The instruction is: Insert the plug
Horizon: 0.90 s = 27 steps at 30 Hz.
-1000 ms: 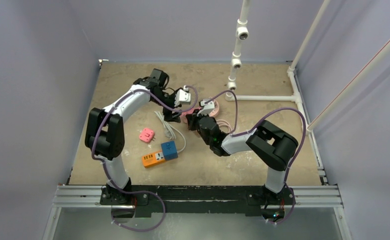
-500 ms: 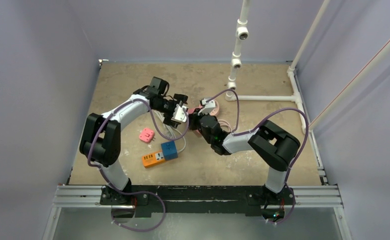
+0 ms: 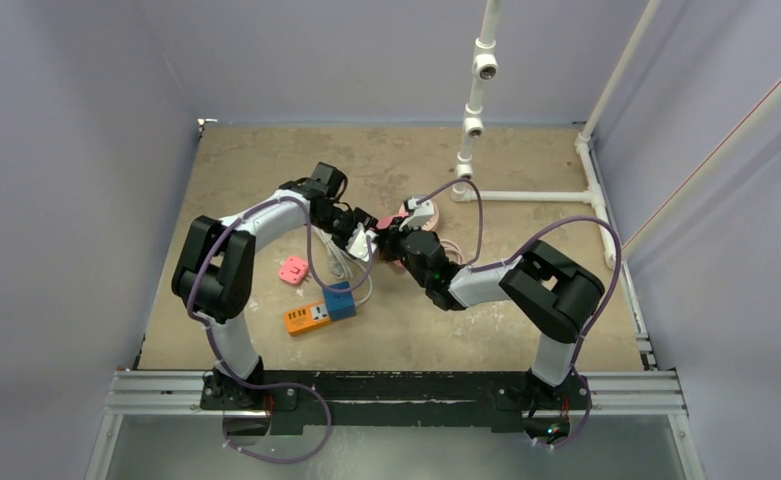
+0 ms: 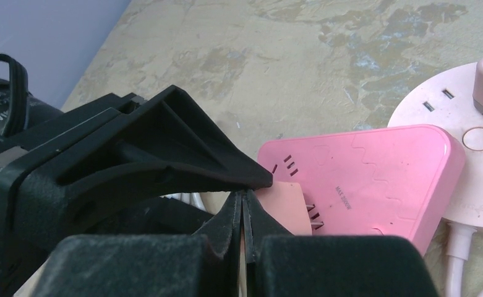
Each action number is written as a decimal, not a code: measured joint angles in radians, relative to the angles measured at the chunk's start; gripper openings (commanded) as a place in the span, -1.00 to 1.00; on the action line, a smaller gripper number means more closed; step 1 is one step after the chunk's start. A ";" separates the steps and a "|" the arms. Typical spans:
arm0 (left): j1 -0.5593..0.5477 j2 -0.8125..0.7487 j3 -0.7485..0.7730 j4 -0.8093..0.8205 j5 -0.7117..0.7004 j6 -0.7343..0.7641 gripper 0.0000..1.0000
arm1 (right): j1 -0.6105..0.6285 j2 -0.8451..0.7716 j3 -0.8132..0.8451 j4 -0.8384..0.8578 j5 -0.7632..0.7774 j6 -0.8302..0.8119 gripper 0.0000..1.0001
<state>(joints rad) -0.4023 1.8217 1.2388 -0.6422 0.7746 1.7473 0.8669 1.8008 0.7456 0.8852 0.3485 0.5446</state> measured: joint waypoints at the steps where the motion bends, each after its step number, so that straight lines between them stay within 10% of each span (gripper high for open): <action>1: -0.001 0.000 0.001 0.006 0.001 0.000 -0.14 | -0.001 -0.001 0.000 -0.001 -0.002 0.002 -1.00; 9: -0.011 0.011 0.001 0.059 -0.001 -0.011 -0.60 | -0.011 -0.002 -0.015 0.015 -0.033 0.007 -0.90; 17: -0.035 0.015 0.004 0.093 0.004 -0.026 -0.87 | -0.076 -0.085 -0.066 -0.018 -0.126 0.023 0.00; 27: -0.045 0.019 0.064 -0.031 -0.006 0.108 -0.97 | -0.181 -0.211 -0.028 -0.125 -0.147 0.040 0.15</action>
<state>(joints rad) -0.4477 1.8408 1.3025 -0.6727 0.7681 1.8553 0.6857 1.5902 0.7174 0.7601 0.2016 0.5842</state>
